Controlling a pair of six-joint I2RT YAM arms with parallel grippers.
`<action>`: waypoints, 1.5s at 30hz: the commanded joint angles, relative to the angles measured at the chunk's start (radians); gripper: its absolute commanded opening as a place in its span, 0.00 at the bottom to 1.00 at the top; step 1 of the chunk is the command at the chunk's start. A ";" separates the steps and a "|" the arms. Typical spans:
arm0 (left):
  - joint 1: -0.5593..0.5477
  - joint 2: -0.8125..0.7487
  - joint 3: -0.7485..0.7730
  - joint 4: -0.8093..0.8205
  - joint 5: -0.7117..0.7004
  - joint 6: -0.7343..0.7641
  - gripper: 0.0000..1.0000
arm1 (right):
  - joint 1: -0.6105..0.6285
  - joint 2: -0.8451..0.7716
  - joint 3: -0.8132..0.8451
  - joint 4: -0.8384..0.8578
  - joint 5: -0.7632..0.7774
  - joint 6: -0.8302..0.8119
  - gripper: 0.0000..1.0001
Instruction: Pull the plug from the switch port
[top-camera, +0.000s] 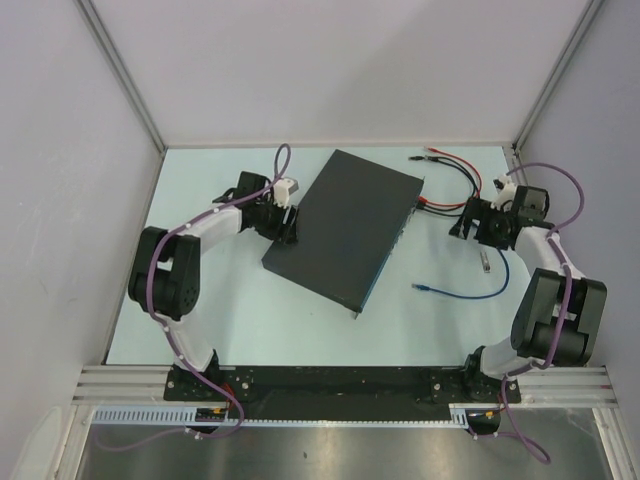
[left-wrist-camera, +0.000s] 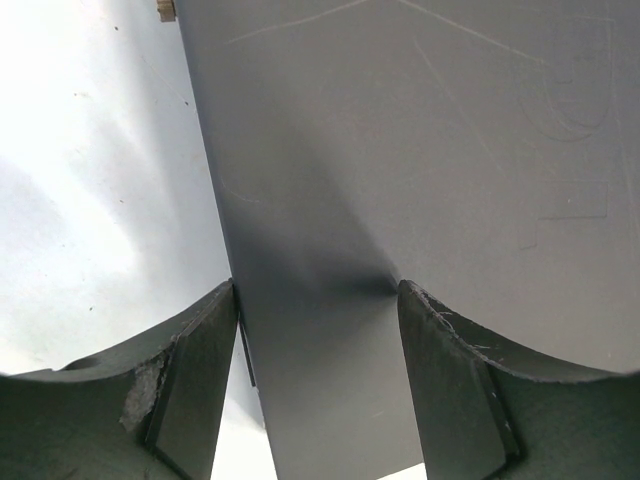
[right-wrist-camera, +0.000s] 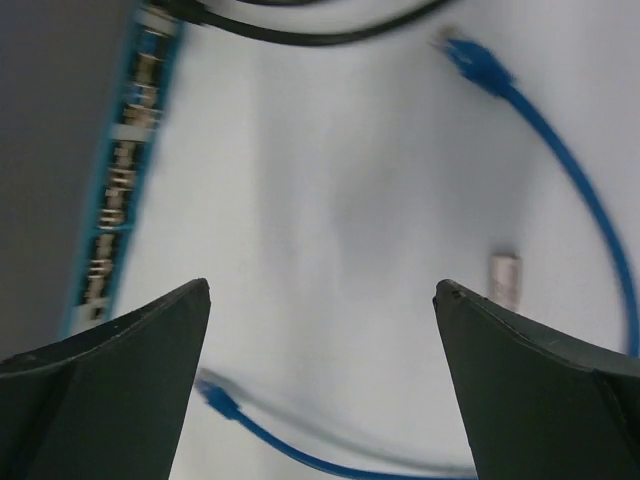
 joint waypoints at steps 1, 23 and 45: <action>-0.047 -0.030 0.114 -0.019 0.128 0.045 0.68 | 0.096 0.039 0.037 0.099 -0.225 0.154 1.00; -0.053 -0.057 0.074 -0.058 0.070 0.104 0.68 | 0.237 0.434 0.147 0.338 -0.318 0.409 0.69; -0.065 -0.042 0.078 -0.083 0.033 0.160 0.69 | 0.204 0.515 0.215 0.193 -0.582 0.195 0.64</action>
